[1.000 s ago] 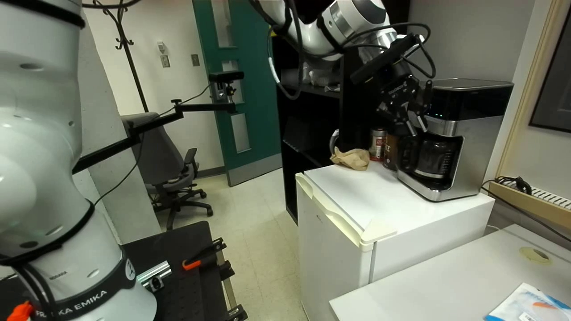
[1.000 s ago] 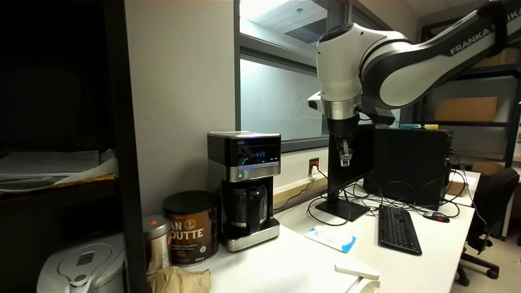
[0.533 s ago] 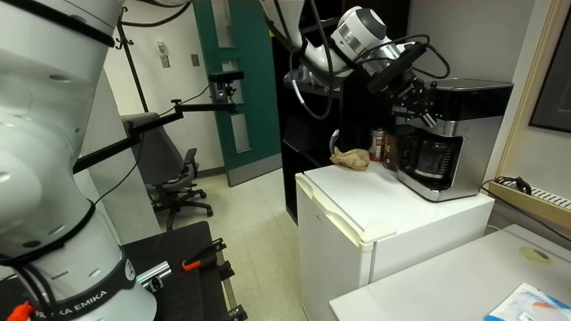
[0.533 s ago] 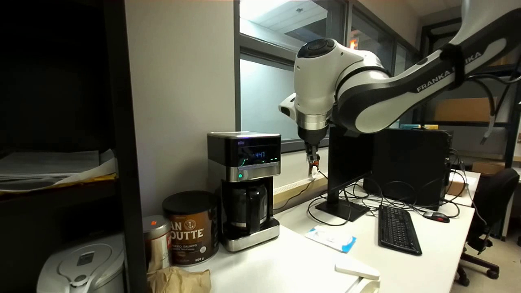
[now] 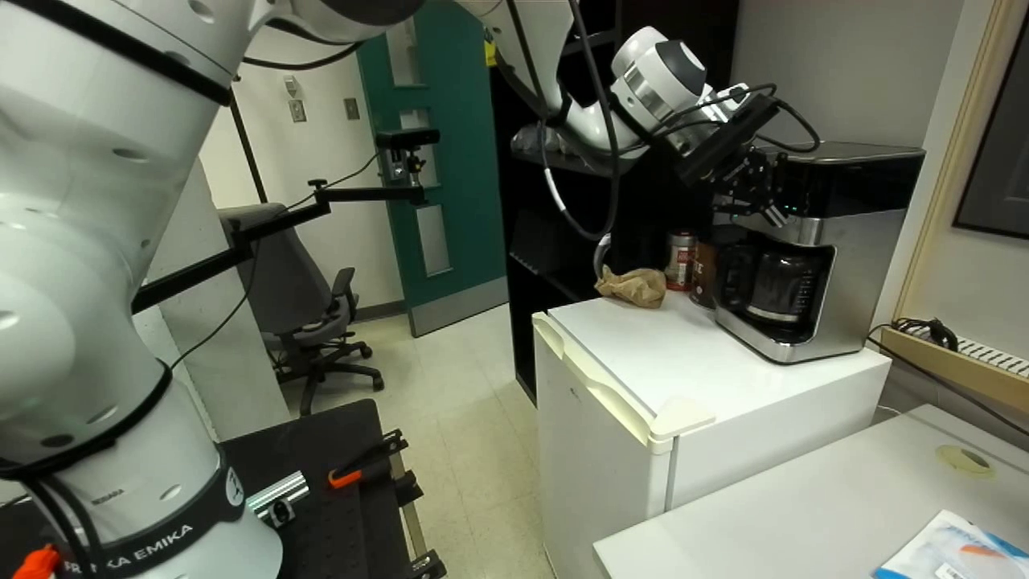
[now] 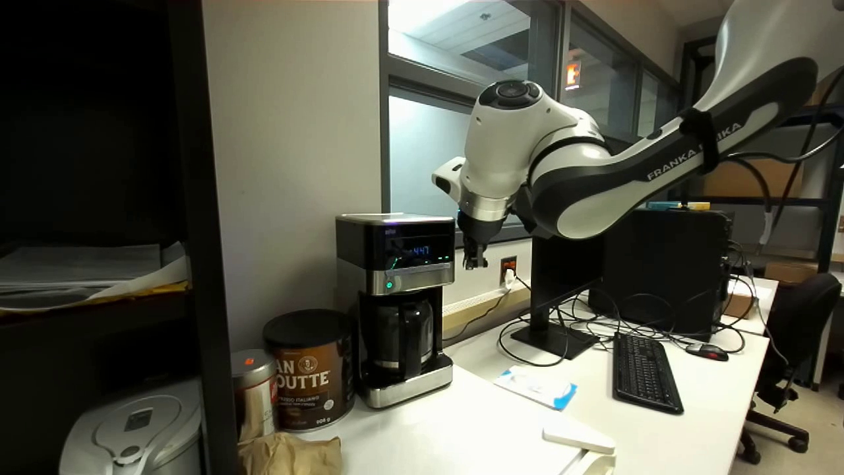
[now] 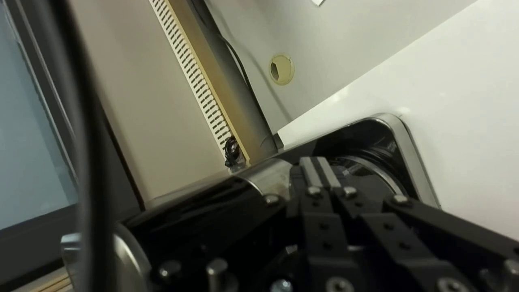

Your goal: Press a button on the coffee maker

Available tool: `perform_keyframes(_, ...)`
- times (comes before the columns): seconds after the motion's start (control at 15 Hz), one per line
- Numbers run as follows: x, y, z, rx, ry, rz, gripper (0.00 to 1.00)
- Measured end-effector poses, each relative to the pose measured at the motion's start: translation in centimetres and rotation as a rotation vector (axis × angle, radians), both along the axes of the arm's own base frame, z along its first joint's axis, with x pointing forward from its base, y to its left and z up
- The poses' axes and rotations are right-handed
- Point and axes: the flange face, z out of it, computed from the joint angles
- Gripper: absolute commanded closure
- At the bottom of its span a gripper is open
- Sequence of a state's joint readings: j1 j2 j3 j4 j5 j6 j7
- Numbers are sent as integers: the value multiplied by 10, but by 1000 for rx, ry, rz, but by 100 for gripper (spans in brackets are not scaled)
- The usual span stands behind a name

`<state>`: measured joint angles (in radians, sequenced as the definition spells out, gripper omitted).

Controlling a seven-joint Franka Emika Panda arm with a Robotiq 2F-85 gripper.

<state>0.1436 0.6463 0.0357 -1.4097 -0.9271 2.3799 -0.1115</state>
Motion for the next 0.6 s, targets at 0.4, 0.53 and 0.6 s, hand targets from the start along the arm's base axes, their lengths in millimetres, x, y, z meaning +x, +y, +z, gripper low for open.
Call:
perform_keyframes(0.4, 8, -1, -9, 42, -49, 65, 100)
perform_keyframes(0.53, 11, -4, -9, 49, -65, 77, 100)
perform_keyframes(0.6, 12, -6, -9, 52, -72, 81, 100)
